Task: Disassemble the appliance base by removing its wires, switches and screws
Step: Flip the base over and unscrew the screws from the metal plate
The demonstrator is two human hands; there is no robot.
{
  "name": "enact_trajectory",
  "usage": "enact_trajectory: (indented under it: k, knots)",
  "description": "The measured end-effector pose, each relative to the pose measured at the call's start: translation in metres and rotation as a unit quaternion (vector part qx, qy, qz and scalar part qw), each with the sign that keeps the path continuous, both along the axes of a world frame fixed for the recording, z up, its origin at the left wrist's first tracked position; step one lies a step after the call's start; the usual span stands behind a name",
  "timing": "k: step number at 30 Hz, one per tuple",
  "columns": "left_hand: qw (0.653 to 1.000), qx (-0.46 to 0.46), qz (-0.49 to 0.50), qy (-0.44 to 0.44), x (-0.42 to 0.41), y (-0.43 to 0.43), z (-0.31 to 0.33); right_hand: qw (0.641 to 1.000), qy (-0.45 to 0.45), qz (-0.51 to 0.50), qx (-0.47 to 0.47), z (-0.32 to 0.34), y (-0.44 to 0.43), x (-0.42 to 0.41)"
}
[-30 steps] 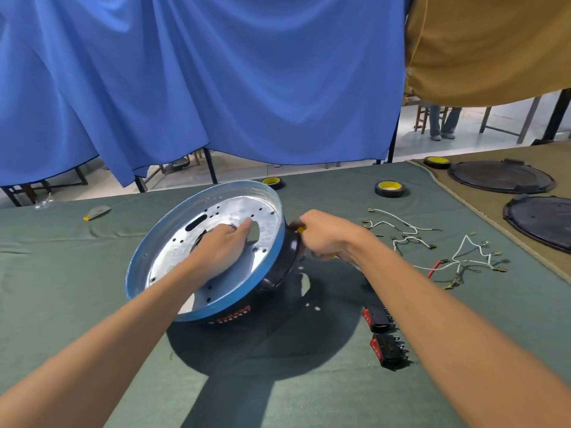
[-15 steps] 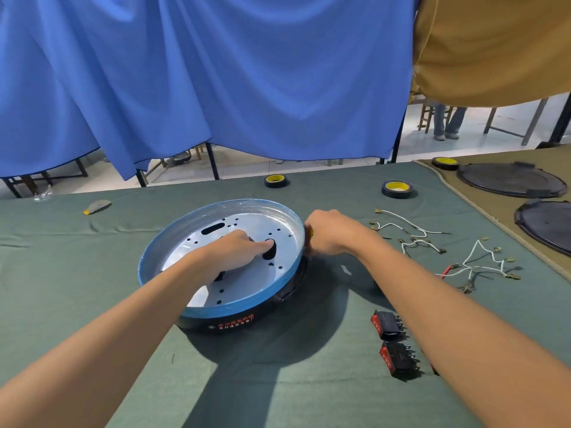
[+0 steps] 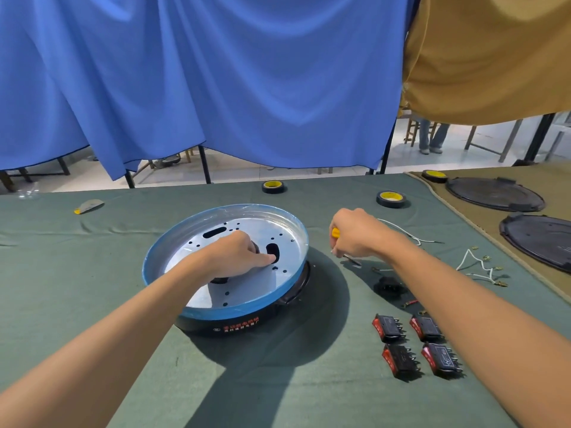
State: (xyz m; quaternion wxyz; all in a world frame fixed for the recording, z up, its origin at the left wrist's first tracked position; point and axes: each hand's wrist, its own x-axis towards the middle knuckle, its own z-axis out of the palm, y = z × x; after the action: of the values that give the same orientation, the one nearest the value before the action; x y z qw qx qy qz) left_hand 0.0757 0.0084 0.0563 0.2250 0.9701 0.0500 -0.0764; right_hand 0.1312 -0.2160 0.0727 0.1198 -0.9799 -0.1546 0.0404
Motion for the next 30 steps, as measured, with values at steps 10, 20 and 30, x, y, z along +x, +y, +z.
enact_trajectory:
  k: [10, 20, 30]
  knots:
    - [0.999, 0.016, -0.024, -0.032, -0.009, 0.006, -0.004, 0.999, -0.038, -0.037, -0.012, -0.021, -0.011, -0.022]
    - [0.985, 0.046, -0.057, -0.159, -0.023, 0.027, 0.001, 0.917, 0.293, -0.030, 0.268, 0.002, 0.003, -0.062]
    - [0.982, 0.096, -0.094, -0.129, -0.025, 0.026, -0.001, 0.732, 0.396, -0.146, 0.535, -0.021, 0.023, -0.065]
